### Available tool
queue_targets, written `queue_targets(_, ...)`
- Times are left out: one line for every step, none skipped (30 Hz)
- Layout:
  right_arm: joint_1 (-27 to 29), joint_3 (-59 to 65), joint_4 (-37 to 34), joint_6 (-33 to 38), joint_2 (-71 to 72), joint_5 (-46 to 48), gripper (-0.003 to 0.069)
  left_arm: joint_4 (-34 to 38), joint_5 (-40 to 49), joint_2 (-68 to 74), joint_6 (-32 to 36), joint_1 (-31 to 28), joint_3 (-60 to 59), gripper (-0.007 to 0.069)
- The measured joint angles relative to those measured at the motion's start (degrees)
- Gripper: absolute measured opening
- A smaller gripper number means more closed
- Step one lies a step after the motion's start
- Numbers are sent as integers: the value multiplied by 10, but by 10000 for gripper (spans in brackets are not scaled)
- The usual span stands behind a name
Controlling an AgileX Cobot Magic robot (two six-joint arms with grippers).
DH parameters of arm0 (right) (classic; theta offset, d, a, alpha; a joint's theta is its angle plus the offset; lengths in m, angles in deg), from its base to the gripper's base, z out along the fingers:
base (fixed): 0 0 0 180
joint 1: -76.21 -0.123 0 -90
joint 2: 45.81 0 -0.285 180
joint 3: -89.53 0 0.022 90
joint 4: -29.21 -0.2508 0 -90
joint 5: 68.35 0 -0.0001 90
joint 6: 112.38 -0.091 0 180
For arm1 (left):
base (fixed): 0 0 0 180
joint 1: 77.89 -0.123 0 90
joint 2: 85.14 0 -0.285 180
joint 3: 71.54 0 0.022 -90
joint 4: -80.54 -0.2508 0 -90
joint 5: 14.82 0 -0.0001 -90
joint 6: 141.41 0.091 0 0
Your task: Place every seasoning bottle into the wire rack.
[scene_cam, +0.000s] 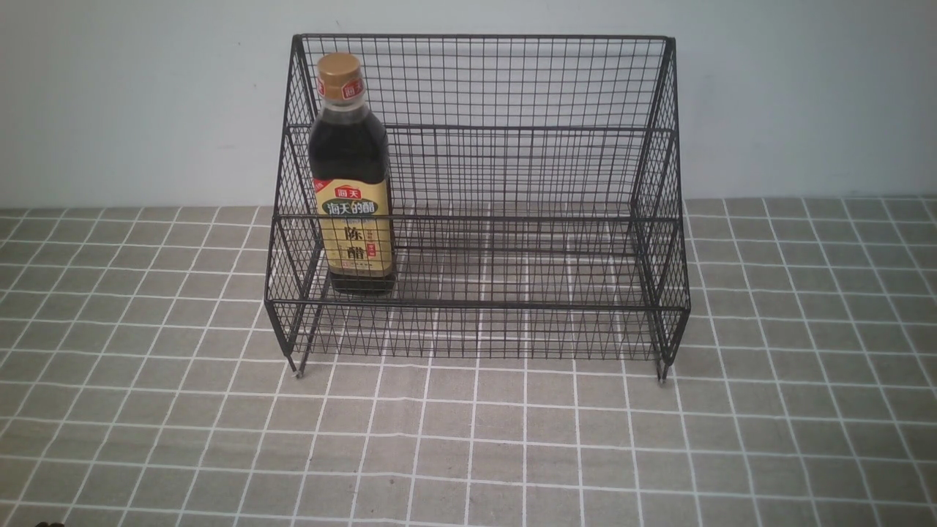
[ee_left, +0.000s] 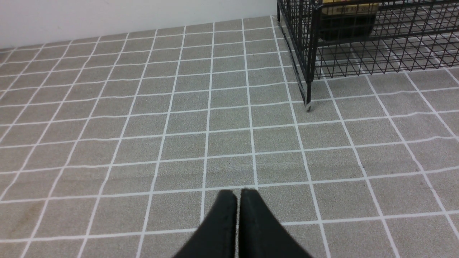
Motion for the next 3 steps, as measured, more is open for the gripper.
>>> queue_targets(0,0,0,0,0,0,-12,0,0,0,0,0,0,-6)
queue_targets(0,0,0,0,0,0,-12,0,0,0,0,0,0,-6)
queue_targets(0,0,0,0,0,0,-12,0,0,0,0,0,0,-6)
